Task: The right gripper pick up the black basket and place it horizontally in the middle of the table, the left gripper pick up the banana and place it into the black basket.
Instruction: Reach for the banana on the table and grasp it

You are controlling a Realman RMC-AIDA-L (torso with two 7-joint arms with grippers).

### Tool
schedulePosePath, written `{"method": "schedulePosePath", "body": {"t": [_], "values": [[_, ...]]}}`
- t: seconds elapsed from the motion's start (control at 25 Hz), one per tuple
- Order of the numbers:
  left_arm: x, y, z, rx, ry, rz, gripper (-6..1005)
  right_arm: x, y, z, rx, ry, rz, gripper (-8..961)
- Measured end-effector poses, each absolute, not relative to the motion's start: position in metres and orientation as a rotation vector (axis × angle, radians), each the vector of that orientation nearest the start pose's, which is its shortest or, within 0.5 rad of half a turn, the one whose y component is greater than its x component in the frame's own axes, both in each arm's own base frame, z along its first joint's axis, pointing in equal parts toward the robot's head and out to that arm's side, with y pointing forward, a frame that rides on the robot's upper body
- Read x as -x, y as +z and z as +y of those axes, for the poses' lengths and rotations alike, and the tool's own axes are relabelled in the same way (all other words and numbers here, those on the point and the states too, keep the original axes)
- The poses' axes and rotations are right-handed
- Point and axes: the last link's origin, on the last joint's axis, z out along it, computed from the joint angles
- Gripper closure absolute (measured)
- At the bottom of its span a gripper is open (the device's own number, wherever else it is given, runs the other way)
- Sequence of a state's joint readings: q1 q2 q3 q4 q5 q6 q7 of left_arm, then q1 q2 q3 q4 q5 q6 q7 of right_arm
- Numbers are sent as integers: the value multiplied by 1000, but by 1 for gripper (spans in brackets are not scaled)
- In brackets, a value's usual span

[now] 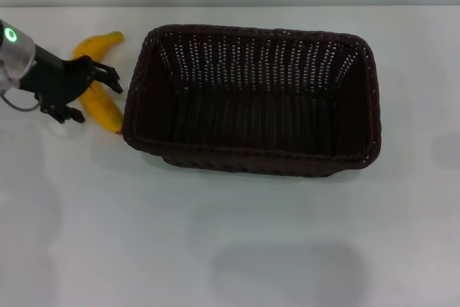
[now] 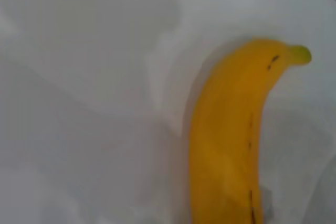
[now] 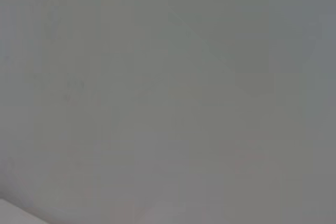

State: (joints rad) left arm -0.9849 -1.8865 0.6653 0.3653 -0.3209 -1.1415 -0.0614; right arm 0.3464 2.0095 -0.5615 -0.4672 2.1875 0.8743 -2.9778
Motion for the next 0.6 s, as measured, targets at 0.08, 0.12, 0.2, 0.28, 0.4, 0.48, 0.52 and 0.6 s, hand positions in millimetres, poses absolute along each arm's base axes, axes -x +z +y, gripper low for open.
{"method": "schedulePosePath", "body": {"t": [0.08,0.12,0.2,0.28,0.4,0.48,0.52,0.6], "values": [[267,26,436,1507,13,-2175,173,-409,134,337,1480,119,283,606],[268,24,435,1506,18,-2179,177,-410,134,337,1479,118,284,606],[268,24,434,1506,22,-2182,184,-410,134,336,1479,118,285,606],[267,23,434,1511,30,-2185,191,-411,134,336,1479,117,286,606],[265,24,434,1518,45,-2185,202,-411,134,336,1479,116,287,606],[265,25,434,1522,51,-2185,209,-411,134,335,1480,115,287,605],[265,25,434,1523,53,-2184,213,-411,134,335,1481,115,288,605],[266,26,433,1526,57,-2185,220,-411,133,335,1481,114,288,605]]}}
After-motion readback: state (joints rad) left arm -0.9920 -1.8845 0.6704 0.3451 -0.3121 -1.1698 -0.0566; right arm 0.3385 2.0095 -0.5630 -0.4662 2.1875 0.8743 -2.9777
